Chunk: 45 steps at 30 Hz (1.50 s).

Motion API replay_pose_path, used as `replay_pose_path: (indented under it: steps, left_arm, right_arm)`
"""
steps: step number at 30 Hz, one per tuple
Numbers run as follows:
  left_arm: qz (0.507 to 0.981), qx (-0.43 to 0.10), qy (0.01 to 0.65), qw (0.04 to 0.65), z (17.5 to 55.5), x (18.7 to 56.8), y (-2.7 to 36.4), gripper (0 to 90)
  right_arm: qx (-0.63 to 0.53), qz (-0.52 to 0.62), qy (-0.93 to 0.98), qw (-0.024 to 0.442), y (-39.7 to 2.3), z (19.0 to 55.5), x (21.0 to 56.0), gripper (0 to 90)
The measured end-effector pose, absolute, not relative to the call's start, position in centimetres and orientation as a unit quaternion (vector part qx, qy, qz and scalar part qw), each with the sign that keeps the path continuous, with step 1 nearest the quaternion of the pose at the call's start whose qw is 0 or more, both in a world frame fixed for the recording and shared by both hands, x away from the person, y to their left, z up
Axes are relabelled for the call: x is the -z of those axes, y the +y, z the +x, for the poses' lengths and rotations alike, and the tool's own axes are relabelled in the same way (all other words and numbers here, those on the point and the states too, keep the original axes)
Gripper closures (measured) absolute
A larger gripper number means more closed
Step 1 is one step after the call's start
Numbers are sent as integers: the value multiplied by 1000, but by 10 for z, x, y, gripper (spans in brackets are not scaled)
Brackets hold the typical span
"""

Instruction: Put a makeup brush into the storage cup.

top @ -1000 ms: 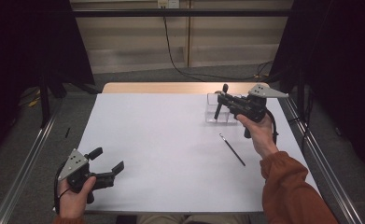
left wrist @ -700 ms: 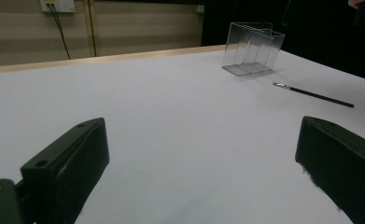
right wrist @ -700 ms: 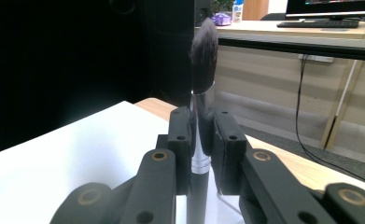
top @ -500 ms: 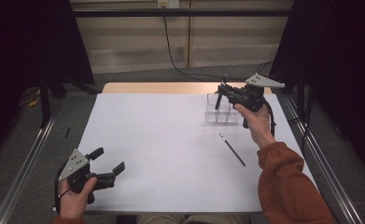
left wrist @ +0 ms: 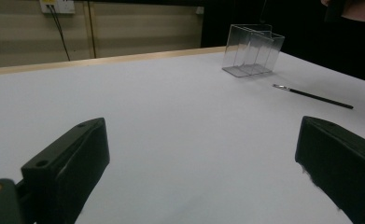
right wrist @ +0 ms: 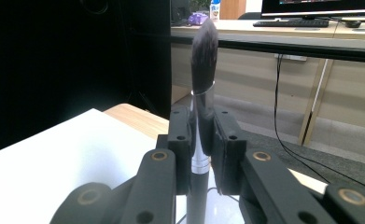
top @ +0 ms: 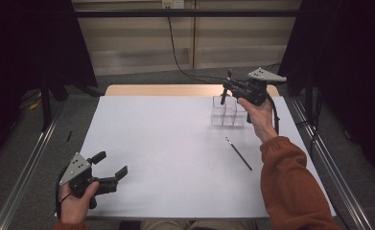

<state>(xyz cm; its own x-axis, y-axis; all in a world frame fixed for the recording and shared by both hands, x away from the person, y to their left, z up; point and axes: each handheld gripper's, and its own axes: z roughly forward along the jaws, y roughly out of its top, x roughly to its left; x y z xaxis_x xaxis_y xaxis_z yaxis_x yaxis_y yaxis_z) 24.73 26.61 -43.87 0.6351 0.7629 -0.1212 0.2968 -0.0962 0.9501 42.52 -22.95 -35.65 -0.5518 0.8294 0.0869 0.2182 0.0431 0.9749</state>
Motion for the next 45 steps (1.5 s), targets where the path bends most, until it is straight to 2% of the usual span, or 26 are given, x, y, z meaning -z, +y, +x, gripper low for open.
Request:
replay_pose_path:
  steps: [11,45]
  left_arm:
    - [713,-215,372,555,246,438,264,35]
    - [719,-218,361,553,245,436,265,35]
  right_arm:
    - [-557,394,678,272,-224,436,369,793]
    - [-539,408,690,259,-221,440,401,793]
